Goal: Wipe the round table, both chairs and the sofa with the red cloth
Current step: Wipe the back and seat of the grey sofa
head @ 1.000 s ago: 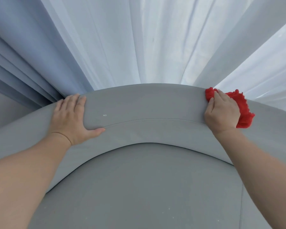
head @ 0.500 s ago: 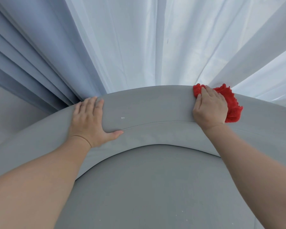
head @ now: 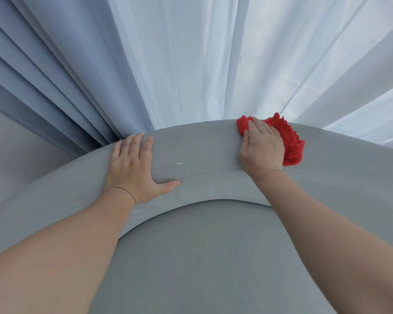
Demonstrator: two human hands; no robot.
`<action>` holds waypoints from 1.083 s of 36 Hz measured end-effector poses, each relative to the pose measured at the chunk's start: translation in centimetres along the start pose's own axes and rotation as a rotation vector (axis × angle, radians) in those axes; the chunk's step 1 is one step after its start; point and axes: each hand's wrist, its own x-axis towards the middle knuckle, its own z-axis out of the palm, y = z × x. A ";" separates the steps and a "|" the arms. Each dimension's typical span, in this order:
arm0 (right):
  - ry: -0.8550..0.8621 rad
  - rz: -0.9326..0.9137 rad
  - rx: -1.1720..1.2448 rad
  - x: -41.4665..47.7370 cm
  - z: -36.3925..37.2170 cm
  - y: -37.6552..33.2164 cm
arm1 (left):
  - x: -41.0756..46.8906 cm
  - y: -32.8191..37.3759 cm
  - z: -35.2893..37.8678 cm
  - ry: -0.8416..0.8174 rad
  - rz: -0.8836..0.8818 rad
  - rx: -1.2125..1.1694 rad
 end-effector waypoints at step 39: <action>-0.275 -0.303 -0.047 -0.8 -1.0 -3.7 | -3.0 -1.8 -1.4 0.039 -0.060 0.061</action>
